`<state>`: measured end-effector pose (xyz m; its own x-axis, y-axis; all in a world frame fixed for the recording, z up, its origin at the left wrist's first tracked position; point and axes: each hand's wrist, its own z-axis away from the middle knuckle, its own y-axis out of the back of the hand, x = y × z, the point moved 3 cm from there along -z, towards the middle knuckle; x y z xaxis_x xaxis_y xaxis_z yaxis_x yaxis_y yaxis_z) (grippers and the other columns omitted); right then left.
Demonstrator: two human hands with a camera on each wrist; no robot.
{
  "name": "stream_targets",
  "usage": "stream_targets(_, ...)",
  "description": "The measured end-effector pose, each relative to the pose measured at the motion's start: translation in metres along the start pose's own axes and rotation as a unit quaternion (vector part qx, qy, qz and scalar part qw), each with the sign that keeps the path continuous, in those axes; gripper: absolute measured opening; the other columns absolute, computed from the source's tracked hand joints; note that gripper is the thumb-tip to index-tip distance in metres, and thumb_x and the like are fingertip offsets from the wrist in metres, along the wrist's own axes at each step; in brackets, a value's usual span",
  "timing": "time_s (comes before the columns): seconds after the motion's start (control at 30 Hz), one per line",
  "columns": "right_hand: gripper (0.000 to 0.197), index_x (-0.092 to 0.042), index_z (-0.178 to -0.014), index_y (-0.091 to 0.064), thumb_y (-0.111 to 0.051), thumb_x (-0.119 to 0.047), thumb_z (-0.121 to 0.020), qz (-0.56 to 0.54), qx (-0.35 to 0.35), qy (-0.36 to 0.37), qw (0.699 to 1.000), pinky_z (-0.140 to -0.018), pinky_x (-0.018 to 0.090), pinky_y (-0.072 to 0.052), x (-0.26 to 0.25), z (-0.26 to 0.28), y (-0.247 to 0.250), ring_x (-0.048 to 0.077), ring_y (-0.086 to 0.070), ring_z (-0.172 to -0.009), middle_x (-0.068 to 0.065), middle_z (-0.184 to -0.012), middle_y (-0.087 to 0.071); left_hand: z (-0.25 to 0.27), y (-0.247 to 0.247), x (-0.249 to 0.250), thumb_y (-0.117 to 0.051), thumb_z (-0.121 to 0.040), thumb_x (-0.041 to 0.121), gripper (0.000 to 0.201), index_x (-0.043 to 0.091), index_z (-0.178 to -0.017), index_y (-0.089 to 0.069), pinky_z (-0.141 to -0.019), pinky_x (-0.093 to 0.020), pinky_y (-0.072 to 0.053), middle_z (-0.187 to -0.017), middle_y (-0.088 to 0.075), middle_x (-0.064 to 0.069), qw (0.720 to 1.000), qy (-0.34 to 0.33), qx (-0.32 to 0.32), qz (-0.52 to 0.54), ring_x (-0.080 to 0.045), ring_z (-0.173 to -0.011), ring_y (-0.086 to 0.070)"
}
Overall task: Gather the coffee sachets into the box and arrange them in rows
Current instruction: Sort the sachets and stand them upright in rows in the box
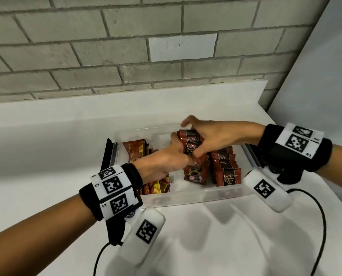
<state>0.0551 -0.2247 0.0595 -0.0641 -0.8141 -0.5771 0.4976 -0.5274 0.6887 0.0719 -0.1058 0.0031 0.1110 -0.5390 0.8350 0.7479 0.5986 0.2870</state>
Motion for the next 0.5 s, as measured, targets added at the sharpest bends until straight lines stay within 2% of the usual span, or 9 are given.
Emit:
stream_targets(0.07,0.048,-0.004,-0.119,-0.046,-0.072,-0.011,-0.079,0.034,-0.046,-0.02,0.998,-0.071,0.021,-0.055,0.007,-0.003,-0.011,0.019,-0.066,-0.085,0.006,-0.1,-0.066,-0.003,-0.009,-0.008,-0.07,-0.069,0.025,0.084,0.018,-0.138,-0.023,-0.084,-0.026,-0.048,-0.12,-0.059,-0.009,0.997,0.048,-0.03,-0.048,-0.019,-0.109,-0.057)
stream_targets(0.13,0.039,-0.001,-0.114,-0.056,-0.07,-0.016,-0.082,0.08,-0.096,-0.039,0.991,-0.059,0.011,-0.047,0.014,-0.007,-0.024,0.014,-0.061,-0.08,0.008,-0.1,-0.068,-0.004,-0.017,-0.014,-0.065,-0.082,0.016,0.051,0.005,-0.125,-0.041,-0.071,-0.019,-0.045,-0.11,-0.061,-0.01,0.99,0.077,-0.066,-0.096,-0.015,-0.092,-0.057)
stream_targets(0.17,0.042,-0.002,-0.118,-0.055,-0.069,-0.021,-0.083,0.109,-0.116,-0.047,0.986,-0.06,0.01,-0.046,0.017,-0.009,-0.03,0.013,-0.059,-0.084,0.009,-0.108,-0.066,-0.004,-0.019,-0.017,-0.061,-0.088,0.012,0.03,0.004,-0.115,-0.05,-0.067,-0.018,-0.043,-0.101,-0.061,-0.009,0.986,0.092,-0.085,-0.109,-0.014,-0.085,-0.055)
stream_targets(0.2,0.051,-0.003,-0.125,-0.051,-0.069,-0.026,-0.084,0.141,-0.131,-0.055,0.98,-0.069,0.012,-0.046,0.019,-0.01,-0.035,0.014,-0.057,-0.093,0.008,-0.117,-0.062,-0.005,-0.02,-0.022,-0.058,-0.09,0.011,0.022,0.004,-0.111,-0.055,-0.067,-0.02,-0.042,-0.097,-0.06,-0.008,0.983,0.104,-0.102,-0.111,-0.014,-0.083,-0.053)
stream_targets(0.27,0.071,-0.006,-0.14,-0.035,-0.068,-0.035,-0.084,0.197,-0.155,-0.076,0.965,-0.093,0.024,-0.046,0.025,-0.012,-0.045,0.02,-0.051,-0.115,0.007,-0.136,-0.049,-0.004,-0.02,-0.028,-0.058,-0.091,0.013,0.021,0.005,-0.111,-0.057,-0.074,-0.023,-0.039,-0.102,-0.056,-0.006,0.976,0.141,-0.126,-0.109,-0.015,-0.088,-0.049)
stream_targets(0.3,0.077,-0.008,-0.143,-0.029,-0.068,-0.038,-0.084,0.214,-0.166,-0.081,0.959,-0.1,0.031,-0.044,0.027,-0.014,-0.049,0.023,-0.048,-0.122,0.008,-0.141,-0.045,-0.004,-0.017,-0.03,-0.057,-0.091,0.011,0.014,0.007,-0.105,-0.056,-0.08,-0.023,-0.039,-0.105,-0.053,-0.005,0.974,0.153,-0.123,-0.111,-0.016,-0.093,-0.047)
stream_targets(0.33,0.08,-0.009,-0.145,-0.026,-0.068,-0.039,-0.084,0.228,-0.173,-0.079,0.955,-0.103,0.034,-0.043,0.029,-0.015,-0.053,0.024,-0.046,-0.125,0.008,-0.144,-0.042,-0.003,-0.014,-0.03,-0.056,-0.092,0.008,0.005,0.01,-0.096,-0.055,-0.085,-0.023,-0.038,-0.107,-0.051,-0.004,0.974,0.16,-0.118,-0.111,-0.016,-0.098,-0.045)
stream_targets(0.4,0.08,-0.009,-0.145,-0.025,-0.067,-0.039,-0.084,0.245,-0.172,-0.071,0.951,-0.102,0.034,-0.043,0.031,-0.017,-0.058,0.025,-0.047,-0.125,0.009,-0.143,-0.043,-0.002,-0.008,-0.03,-0.054,-0.091,0.0,0.016,0.014,-0.086,-0.048,-0.096,-0.022,-0.037,-0.108,-0.047,-0.005,0.974,0.17,-0.106,-0.105,-0.017,-0.103,-0.044)
stream_targets(0.5,0.076,-0.005,-0.141,-0.028,-0.067,-0.039,-0.085,0.271,-0.146,-0.067,0.949,-0.096,0.032,-0.046,0.032,-0.019,-0.061,0.025,-0.048,-0.12,0.01,-0.137,-0.045,-0.003,-0.004,-0.032,-0.054,-0.089,-0.004,0.017,0.011,-0.092,-0.046,-0.108,-0.032,-0.039,-0.105,-0.047,-0.008,0.974,0.173,-0.113,-0.096,-0.019,-0.103,-0.047)
